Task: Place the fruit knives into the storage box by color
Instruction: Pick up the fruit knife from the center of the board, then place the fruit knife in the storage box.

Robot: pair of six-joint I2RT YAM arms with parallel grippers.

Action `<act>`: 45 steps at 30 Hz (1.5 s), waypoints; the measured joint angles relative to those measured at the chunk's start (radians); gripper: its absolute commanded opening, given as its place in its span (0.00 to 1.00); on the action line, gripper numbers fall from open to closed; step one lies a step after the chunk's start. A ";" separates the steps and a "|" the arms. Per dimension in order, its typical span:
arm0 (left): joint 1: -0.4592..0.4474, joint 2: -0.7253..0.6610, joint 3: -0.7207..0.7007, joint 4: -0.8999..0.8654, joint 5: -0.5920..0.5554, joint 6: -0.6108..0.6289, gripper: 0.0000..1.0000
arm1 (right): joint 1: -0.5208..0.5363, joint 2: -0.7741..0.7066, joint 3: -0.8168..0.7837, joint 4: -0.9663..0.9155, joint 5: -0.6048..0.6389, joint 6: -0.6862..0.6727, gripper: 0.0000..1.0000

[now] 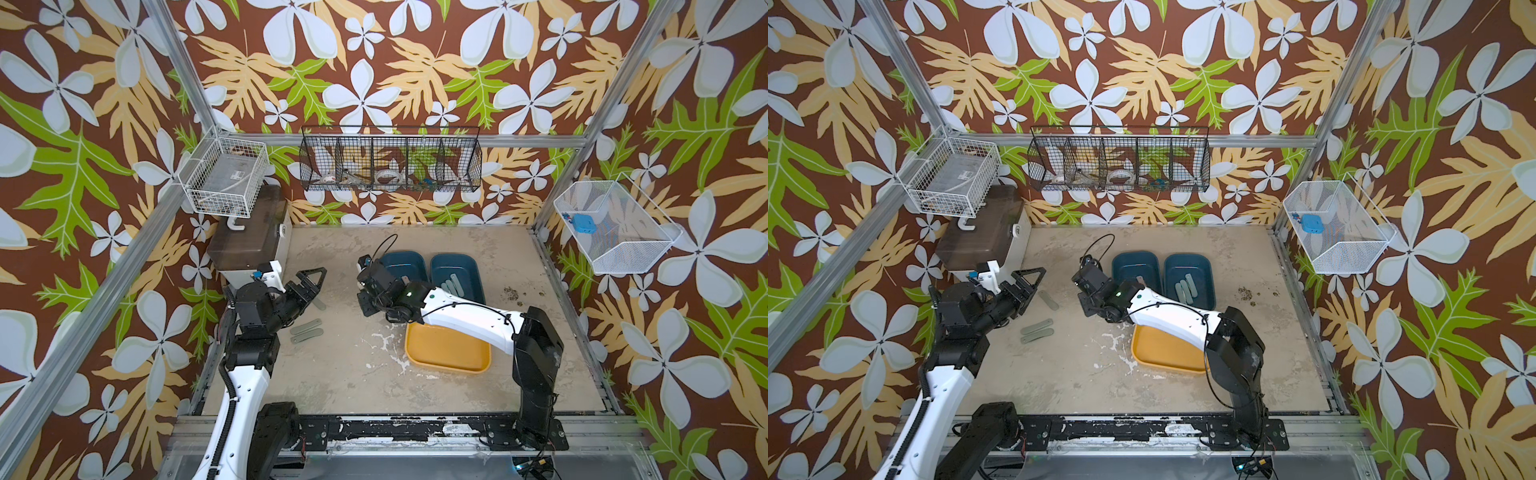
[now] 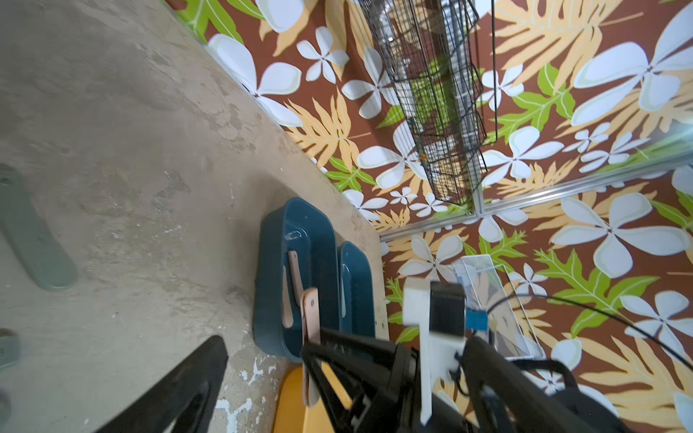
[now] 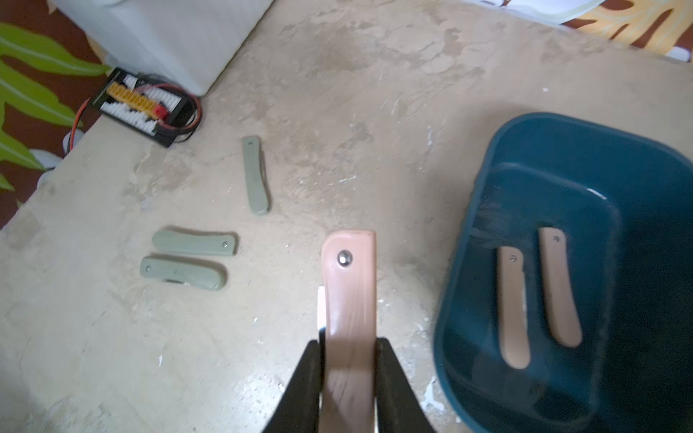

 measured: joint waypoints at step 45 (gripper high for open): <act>-0.436 0.352 0.102 0.187 -0.179 -0.028 1.00 | -0.369 0.305 0.024 0.057 0.027 -0.284 0.27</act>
